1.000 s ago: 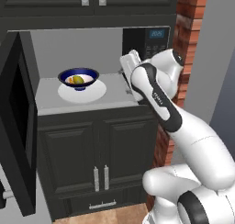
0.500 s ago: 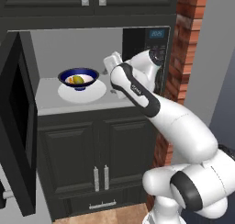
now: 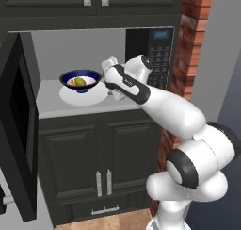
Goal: The microwave is finished heating the shrimp and lemon. Take the bowl containing the food and place it on the dining counter.
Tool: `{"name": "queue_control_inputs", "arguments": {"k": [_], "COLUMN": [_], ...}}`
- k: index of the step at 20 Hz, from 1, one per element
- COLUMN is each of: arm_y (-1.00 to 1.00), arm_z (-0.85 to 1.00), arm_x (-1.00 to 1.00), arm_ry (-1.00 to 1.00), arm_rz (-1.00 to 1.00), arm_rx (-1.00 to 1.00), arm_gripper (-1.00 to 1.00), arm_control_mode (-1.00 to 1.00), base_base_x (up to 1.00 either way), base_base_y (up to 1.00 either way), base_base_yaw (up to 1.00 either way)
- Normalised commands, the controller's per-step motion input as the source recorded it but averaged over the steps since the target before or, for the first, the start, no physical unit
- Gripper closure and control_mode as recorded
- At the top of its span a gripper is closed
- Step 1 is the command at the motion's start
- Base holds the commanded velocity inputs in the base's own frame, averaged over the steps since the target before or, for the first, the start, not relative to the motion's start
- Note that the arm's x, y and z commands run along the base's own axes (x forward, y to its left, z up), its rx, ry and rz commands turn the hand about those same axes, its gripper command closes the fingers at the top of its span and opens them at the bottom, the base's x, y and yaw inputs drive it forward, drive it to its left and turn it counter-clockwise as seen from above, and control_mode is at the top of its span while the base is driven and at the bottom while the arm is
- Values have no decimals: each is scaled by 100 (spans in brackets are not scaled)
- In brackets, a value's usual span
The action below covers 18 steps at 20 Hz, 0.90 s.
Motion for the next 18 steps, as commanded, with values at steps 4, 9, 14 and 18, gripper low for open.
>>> {"name": "queue_control_inputs", "arguments": {"k": [4,9,14,18], "arm_y": [0,12,23,21], "arm_z": [-8,-25,-19,-21], "arm_x": [61,54,46,37], "arm_ry": [3,3,0,0], "arm_rz": [0,0,0,0], "arm_rx": [0,-4,-5,-5], "arm_gripper": [-100,-100,-100,-100], "arm_control_mode": [-100,-100,-100,-100], "base_base_x": [0,0,0,0], "base_base_y": [0,0,0,0], "base_base_yaw": [0,0,0,0]}}
